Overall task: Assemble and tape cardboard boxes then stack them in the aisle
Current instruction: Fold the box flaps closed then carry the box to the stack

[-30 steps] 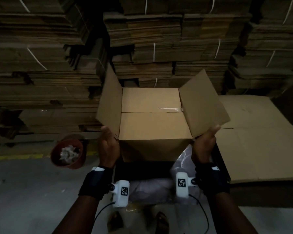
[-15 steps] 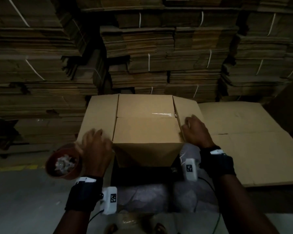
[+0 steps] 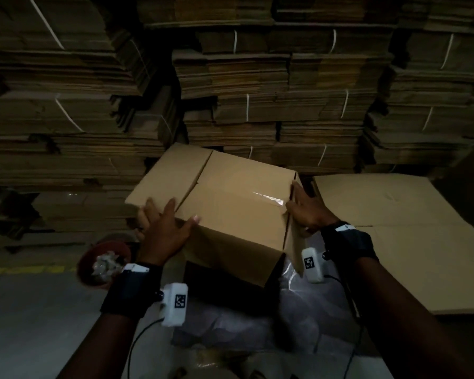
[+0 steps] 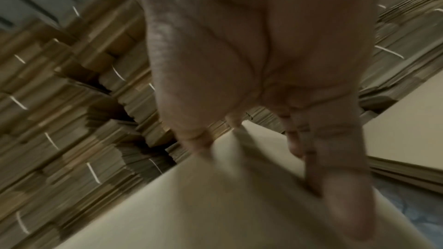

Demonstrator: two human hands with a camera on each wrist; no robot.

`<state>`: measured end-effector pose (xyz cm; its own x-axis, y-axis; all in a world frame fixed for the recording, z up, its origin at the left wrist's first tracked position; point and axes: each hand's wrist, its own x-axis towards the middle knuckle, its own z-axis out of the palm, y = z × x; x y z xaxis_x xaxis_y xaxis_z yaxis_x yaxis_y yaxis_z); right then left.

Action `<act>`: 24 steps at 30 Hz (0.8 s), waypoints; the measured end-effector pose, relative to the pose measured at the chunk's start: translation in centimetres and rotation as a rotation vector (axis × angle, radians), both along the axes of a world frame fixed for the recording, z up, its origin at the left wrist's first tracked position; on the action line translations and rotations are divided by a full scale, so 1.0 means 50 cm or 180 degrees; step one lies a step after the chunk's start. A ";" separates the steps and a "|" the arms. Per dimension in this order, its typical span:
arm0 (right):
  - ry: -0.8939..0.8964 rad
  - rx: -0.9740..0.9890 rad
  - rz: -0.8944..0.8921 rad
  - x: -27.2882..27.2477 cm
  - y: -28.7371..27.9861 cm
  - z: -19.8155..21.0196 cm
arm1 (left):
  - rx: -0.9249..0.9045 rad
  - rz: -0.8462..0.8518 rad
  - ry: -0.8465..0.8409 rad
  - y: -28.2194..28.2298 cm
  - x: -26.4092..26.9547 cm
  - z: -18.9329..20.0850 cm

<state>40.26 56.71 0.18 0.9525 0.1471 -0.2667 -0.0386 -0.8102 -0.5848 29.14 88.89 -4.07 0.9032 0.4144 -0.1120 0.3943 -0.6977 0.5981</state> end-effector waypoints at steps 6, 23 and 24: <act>0.0134 0.0159 0.0142 -0.045 -0.046 -0.006 | -0.0121 0.0001 -0.0318 0.034 0.087 0.006; -0.1077 -0.0993 0.1540 -0.054 0.024 0.015 | 0.1352 -0.2948 0.0098 -0.127 0.142 0.072; -0.1019 -0.0884 0.1601 -0.049 0.026 0.015 | 0.1403 -0.2998 0.0202 -0.133 0.139 0.074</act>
